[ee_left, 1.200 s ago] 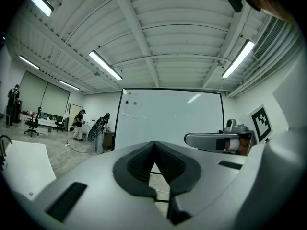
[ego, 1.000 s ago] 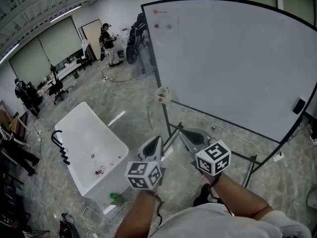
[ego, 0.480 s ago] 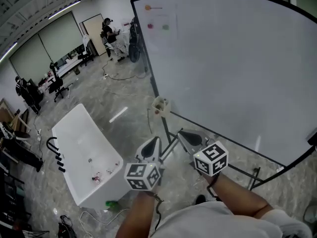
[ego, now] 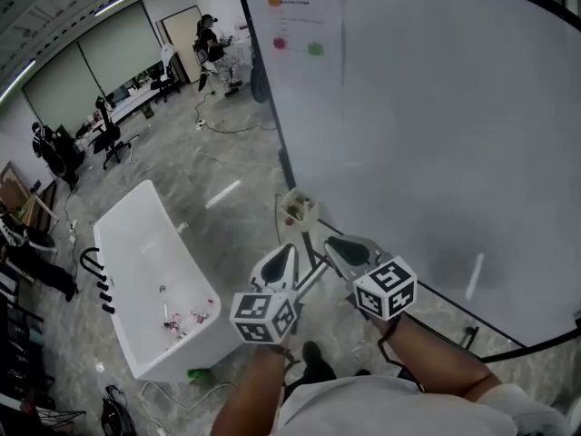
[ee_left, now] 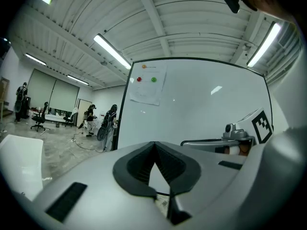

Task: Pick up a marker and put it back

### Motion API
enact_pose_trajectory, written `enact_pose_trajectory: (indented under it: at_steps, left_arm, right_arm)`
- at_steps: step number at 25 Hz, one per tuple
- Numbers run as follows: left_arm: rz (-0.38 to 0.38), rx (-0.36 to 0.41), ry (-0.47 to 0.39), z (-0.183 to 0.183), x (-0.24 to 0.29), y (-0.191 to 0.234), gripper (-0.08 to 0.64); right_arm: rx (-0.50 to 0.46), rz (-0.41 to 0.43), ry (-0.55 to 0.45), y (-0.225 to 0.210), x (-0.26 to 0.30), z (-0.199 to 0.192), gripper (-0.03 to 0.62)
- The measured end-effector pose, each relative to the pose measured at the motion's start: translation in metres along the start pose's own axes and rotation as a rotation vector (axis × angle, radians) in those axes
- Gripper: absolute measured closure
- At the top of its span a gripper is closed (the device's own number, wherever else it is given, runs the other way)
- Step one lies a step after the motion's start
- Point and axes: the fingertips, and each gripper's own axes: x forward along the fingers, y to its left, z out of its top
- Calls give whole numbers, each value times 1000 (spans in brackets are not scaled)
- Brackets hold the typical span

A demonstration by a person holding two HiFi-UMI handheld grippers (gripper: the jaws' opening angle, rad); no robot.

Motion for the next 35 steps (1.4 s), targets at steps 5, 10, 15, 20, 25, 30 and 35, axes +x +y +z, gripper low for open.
enact_pose_trajectory:
  at_steps: [5, 10, 15, 20, 25, 30, 35]
  left_arm:
    - [-34, -14, 31, -10, 62, 42, 555]
    - [-82, -23, 75, -17, 118, 96, 555]
    - [-138, -28, 146, -61, 182, 156, 555]
    - [-184, -47, 214, -97, 226, 209, 555]
    - [-211, -72, 273, -123, 255, 234, 555]
    - [-223, -79, 298, -132, 262, 244, 555]
    - [-223, -82, 303, -138, 268, 252, 555]
  right_arm:
    - [52, -13, 57, -51, 68, -26, 558]
    - [130, -59, 101, -102, 138, -55, 541]
    - [192, -119, 172, -158, 215, -117, 527]
    - [239, -172, 242, -195, 274, -169, 517]
    - [266, -220, 295, -225, 304, -204, 511]
    - [282, -250, 295, -237, 314, -211, 511]
    - [247, -259, 285, -242, 322, -210, 523]
